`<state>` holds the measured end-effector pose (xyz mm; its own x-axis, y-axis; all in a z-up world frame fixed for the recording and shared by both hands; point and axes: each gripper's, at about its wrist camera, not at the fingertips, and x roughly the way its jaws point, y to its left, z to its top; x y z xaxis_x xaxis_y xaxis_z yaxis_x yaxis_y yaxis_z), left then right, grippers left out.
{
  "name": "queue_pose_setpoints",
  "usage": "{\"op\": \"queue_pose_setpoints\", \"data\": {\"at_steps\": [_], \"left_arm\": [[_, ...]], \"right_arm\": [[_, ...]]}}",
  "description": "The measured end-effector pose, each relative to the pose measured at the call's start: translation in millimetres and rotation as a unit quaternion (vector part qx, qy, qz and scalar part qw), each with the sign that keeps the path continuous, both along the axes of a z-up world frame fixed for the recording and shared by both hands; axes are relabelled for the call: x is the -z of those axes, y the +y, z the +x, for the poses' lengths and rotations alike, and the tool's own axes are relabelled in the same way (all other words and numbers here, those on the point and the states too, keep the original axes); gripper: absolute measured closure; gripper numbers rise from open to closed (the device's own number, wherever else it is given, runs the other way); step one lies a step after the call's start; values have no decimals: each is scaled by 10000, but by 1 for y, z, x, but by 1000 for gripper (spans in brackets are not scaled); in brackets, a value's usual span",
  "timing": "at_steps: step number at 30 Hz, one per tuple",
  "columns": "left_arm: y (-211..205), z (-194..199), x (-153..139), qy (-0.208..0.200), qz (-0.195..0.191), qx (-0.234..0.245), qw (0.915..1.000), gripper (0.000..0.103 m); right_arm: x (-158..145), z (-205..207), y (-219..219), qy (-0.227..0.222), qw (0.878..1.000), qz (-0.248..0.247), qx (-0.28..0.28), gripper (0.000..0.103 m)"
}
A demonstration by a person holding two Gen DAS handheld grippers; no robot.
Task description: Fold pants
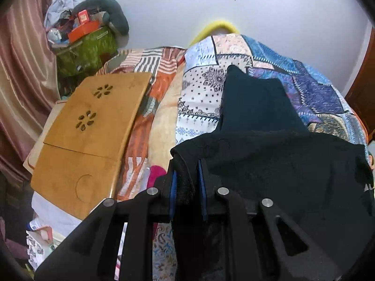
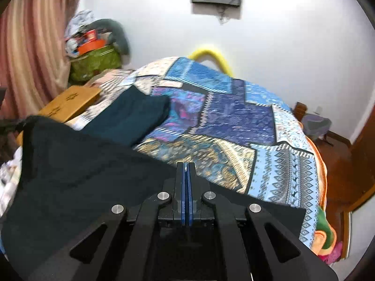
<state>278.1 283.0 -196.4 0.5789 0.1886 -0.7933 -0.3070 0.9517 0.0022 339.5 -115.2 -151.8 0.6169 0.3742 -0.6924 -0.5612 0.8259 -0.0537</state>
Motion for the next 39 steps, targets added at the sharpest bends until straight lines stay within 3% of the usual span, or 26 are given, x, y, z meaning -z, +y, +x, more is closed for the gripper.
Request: {"op": "queue_pose_setpoints", "data": {"at_steps": [3, 5, 6, 9, 18, 20, 23, 26, 30, 39], "left_arm": [[-4, -2, 3, 152, 50, 21, 9999, 86], [-7, -2, 7, 170, 103, 28, 9998, 86], [-10, -2, 8, 143, 153, 47, 9998, 86], [-16, 2, 14, 118, 277, 115, 9995, 87], [-9, 30, 53, 376, 324, 59, 9987, 87], [-6, 34, 64, 460, 372, 48, 9982, 87], [-1, 41, 76, 552, 318, -3, 9980, 87], [1, 45, 80, 556, 245, -65, 9981, 88], [-3, 39, 66, 409, 300, -32, 9987, 89], [-29, -11, -24, -448, 560, 226, 9972, 90]], "right_arm": [[9, -2, 6, 181, 9994, -252, -132, 89], [19, 3, 9, 291, 9990, -312, -158, 53], [23, 8, 11, 274, 9990, -290, -199, 50], [35, 20, 19, 272, 9984, -373, -314, 50], [92, 75, 65, 964, 9885, -790, -859, 51], [101, 76, 67, 886, 9897, -793, -792, 61], [104, 68, 69, 995, 9898, -614, -814, 92], [105, 60, 76, 844, 9894, -845, -821, 98], [94, 58, 73, 771, 9919, -778, -637, 100], [15, 2, 42, 78, 9987, -313, -382, 100]]}}
